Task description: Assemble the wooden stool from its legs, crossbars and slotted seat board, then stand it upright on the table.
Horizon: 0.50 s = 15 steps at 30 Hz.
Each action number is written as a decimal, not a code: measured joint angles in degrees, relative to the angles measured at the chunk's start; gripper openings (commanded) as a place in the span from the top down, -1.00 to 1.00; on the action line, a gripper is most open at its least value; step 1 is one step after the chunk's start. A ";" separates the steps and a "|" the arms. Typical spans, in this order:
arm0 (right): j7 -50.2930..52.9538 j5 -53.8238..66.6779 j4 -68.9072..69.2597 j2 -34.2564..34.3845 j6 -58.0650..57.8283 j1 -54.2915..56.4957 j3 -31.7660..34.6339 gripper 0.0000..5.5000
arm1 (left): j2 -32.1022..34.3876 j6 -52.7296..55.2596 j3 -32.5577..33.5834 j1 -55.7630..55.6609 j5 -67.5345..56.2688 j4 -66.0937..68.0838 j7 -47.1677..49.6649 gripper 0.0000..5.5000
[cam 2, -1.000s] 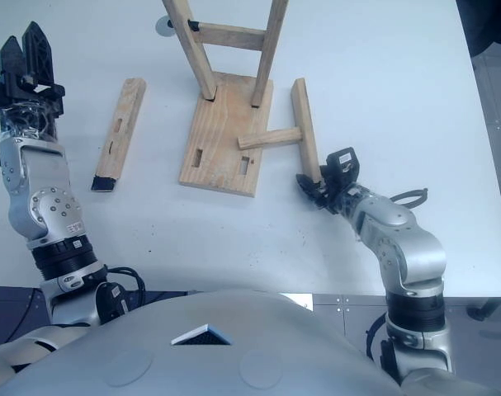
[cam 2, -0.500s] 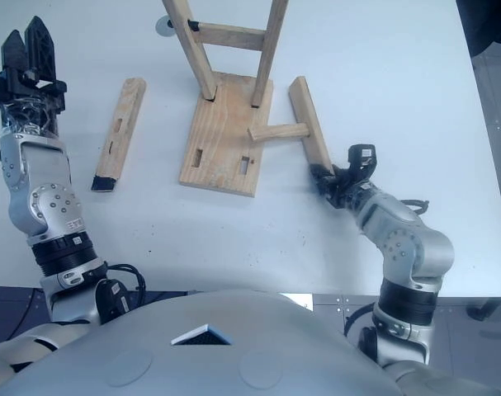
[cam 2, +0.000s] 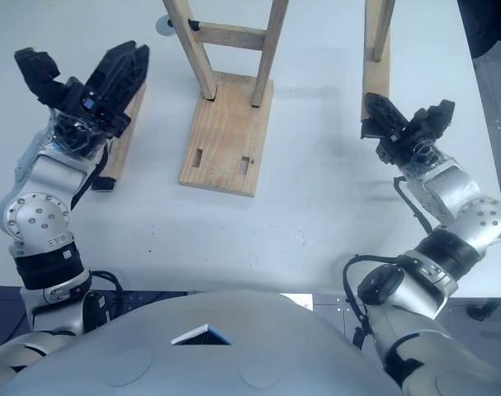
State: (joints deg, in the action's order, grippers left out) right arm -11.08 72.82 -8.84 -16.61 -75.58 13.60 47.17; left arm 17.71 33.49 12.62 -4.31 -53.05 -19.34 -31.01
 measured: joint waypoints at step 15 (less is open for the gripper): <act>-13.78 38.86 -1.96 -17.95 -11.53 -2.87 -23.76 0.63 | -4.52 10.18 -5.70 -2.67 -15.13 6.31 -10.92 -0.50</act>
State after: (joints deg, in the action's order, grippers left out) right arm -24.86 111.68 -10.80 -34.56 -87.11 10.74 23.41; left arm 13.19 43.68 6.93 -6.99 -68.18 -13.03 -41.93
